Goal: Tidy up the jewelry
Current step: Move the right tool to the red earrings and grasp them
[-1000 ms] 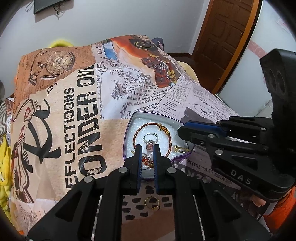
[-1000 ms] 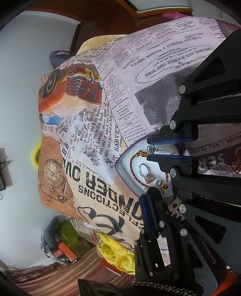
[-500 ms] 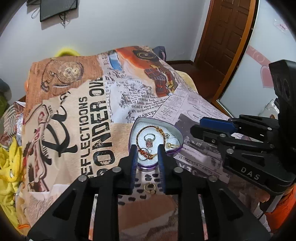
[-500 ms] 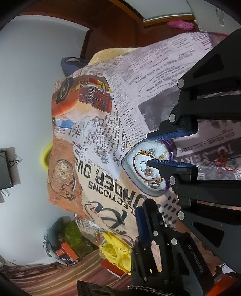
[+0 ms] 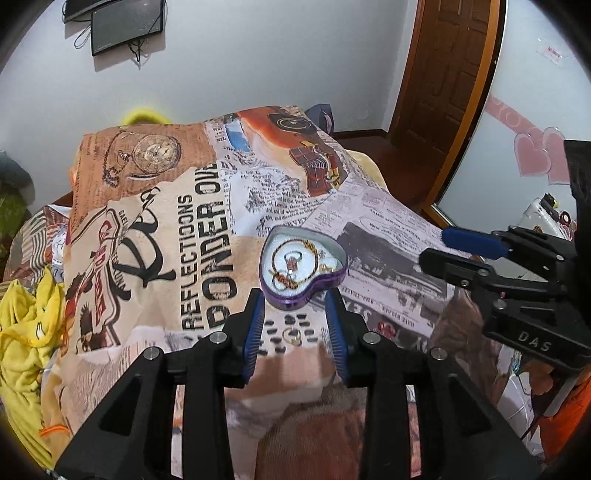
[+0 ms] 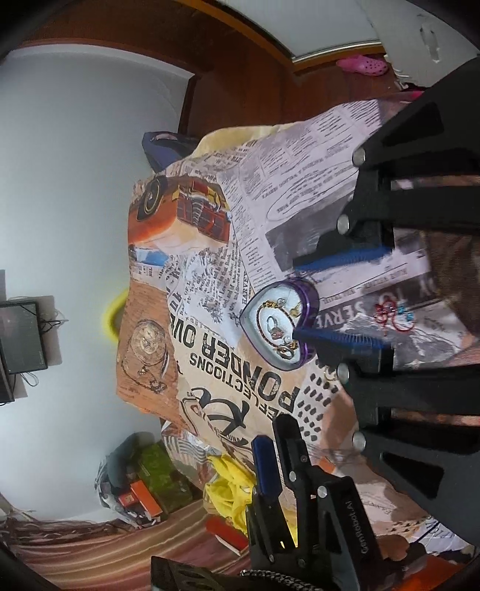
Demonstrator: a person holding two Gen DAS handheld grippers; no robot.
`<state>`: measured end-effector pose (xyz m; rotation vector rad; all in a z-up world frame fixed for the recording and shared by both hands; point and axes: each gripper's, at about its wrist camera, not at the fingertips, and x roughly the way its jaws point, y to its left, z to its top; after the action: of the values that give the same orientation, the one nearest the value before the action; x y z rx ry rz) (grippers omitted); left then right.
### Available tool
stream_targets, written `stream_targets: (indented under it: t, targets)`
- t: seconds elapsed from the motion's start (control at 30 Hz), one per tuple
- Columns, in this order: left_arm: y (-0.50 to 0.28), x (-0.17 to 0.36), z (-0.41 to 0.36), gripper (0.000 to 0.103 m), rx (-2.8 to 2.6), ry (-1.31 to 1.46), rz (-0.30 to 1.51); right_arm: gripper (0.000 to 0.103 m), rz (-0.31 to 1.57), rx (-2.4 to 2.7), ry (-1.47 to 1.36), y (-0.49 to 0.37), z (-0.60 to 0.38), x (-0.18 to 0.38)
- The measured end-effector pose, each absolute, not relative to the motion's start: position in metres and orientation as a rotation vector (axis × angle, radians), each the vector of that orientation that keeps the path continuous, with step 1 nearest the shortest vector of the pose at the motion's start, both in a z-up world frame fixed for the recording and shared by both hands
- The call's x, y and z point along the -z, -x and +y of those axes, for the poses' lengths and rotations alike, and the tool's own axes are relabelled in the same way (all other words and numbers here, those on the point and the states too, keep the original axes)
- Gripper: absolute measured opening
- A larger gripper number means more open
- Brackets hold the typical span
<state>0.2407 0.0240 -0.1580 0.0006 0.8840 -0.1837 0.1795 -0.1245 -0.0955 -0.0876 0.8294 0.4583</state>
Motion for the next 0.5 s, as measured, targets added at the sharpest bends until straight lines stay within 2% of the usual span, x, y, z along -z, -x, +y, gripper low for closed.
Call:
stream_targets:
  t: [0.5]
  targets:
    - [-0.22,0.204,0.026,0.036,0.179,0.015,0.992,0.037,0.959,-0.421,0.087,-0.16,-0.14,0.142]
